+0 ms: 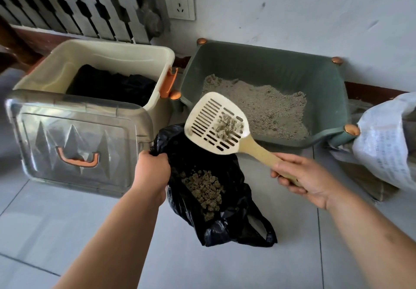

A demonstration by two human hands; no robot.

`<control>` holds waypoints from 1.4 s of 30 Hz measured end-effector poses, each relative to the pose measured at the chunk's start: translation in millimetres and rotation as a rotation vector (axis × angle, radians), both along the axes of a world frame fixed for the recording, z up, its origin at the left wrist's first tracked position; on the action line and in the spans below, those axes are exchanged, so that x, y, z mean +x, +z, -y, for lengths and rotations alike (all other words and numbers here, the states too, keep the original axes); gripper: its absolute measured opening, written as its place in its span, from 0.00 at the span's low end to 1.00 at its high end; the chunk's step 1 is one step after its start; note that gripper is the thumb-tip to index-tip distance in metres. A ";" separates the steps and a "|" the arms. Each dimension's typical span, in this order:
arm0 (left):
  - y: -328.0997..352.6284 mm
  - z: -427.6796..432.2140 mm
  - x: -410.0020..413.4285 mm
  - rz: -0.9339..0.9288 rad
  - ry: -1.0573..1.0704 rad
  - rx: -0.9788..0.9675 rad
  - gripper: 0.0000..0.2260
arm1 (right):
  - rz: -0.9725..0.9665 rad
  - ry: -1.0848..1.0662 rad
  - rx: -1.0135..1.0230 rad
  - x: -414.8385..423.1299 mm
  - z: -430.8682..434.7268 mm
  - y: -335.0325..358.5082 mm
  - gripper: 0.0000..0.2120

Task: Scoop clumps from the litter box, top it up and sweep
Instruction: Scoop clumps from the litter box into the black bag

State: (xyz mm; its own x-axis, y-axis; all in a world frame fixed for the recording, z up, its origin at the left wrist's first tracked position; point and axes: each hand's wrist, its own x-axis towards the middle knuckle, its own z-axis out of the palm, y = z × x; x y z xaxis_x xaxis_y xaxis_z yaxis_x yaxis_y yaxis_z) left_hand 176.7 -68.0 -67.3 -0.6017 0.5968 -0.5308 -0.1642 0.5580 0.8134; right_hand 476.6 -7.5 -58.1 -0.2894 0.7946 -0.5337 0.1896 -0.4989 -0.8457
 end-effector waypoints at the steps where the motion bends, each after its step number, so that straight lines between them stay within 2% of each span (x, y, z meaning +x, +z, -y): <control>1: -1.6 1.1 -1.2 -0.011 0.005 -0.008 0.08 | 0.040 0.054 0.016 2.3 1.9 -0.9 0.13; 4: -6.7 6.3 -4.7 -0.015 0.045 -0.044 0.13 | 0.154 0.210 0.068 7.6 3.4 -6.5 0.18; 7: -11.5 14.4 -8.9 0.015 0.072 -0.078 0.14 | 0.193 0.226 0.120 9.1 1.8 -8.6 0.20; 12: -17.5 26.1 -8.2 0.063 0.068 -0.147 0.07 | 0.051 0.100 0.140 6.5 -3.3 -3.0 0.20; 15: -13.0 28.6 -3.2 0.097 0.020 -0.121 0.06 | 0.075 -0.074 0.222 -0.4 -9.3 5.4 0.17; 17: -8.8 30.4 2.6 0.108 -0.016 -0.103 0.06 | 0.282 -0.148 0.376 -4.5 -15.0 11.5 0.15; 20: -4.5 31.9 13.9 0.112 -0.079 -0.094 0.07 | 0.801 -0.065 0.619 -9.3 -30.6 21.3 0.10; 23: -2.7 31.1 29.5 0.122 -0.128 -0.082 0.08 | 1.102 -0.044 0.565 -13.2 -51.5 32.3 0.13; 26: -0.7 29.0 39.6 0.156 -0.142 -0.064 0.10 | 1.233 -0.043 0.421 -15.6 -68.8 44.1 0.15; 29: 0.3 26.8 41.7 0.173 -0.141 -0.060 0.12 | 1.237 -0.016 0.257 -13.9 -79.1 46.7 0.16; 32: 1.3 25.6 39.3 0.157 -0.145 -0.063 0.09 | 1.109 0.032 0.186 -9.0 -82.3 40.9 0.05; 34: 2.5 25.6 37.2 0.155 -0.143 -0.053 0.10 | 0.914 -0.056 0.146 -6.2 -83.6 34.6 0.08; 37: 2.9 27.3 33.9 0.150 -0.144 -0.048 0.10 | 0.625 -0.253 -0.014 -9.6 -78.6 32.2 0.08; 39: 2.3 28.8 31.7 0.161 -0.140 -0.044 0.09 | 0.541 -0.304 -0.063 -13.7 -78.1 29.3 0.13; 42: 1.7 30.6 30.4 0.170 -0.141 -0.048 0.08 | 0.542 -0.313 -0.010 -11.6 -79.0 26.3 0.14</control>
